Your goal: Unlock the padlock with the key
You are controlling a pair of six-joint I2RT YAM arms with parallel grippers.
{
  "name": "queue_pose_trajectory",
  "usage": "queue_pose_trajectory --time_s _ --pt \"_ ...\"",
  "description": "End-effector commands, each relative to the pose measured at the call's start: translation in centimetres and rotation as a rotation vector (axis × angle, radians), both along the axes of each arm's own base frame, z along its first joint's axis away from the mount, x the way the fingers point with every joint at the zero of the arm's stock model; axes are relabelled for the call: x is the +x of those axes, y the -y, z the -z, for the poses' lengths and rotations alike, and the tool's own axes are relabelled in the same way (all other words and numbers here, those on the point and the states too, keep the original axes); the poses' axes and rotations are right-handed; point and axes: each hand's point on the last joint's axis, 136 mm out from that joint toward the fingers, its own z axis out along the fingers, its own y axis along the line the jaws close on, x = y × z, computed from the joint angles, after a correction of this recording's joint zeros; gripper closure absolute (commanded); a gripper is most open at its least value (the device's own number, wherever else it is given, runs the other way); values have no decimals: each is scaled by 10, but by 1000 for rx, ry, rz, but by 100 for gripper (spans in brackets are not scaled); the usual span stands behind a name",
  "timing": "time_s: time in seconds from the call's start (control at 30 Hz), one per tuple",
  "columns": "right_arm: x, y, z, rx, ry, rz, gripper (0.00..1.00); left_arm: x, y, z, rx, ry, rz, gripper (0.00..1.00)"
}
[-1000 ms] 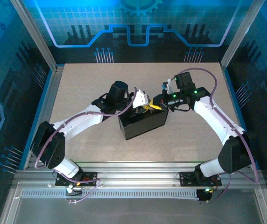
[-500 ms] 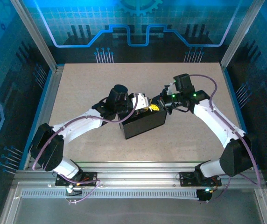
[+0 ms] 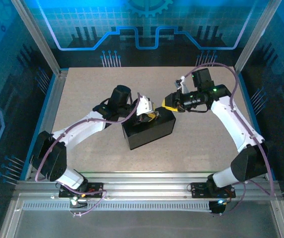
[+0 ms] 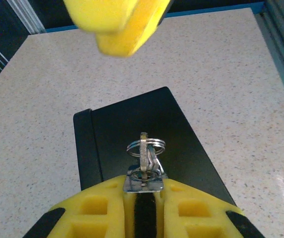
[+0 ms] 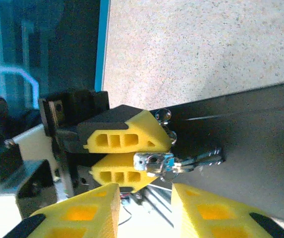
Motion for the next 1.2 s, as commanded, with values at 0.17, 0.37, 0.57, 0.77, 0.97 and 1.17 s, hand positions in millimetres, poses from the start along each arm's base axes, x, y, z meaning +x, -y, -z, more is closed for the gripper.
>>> queue_pose_trajectory --time_s 0.17,0.37,0.57,0.77,0.97,1.17 --pt "-11 -16 0 -4 321 -277 67 -16 6 -29 -76 -49 123 100" --pt "-28 -24 -7 34 503 -382 63 -18 5 -30 -79 -67 135 100" --pt "-32 -29 0 37 506 -430 63 -19 6 -32 -84 -73 142 100" --pt "-33 -38 6 27 505 -476 63 -20 5 -34 -88 -73 144 100" --pt "-33 -41 16 20 482 -496 66 -22 4 -33 -86 -81 147 100" --pt "-33 -45 16 44 467 -496 83 -21 5 -36 -96 -80 152 100"
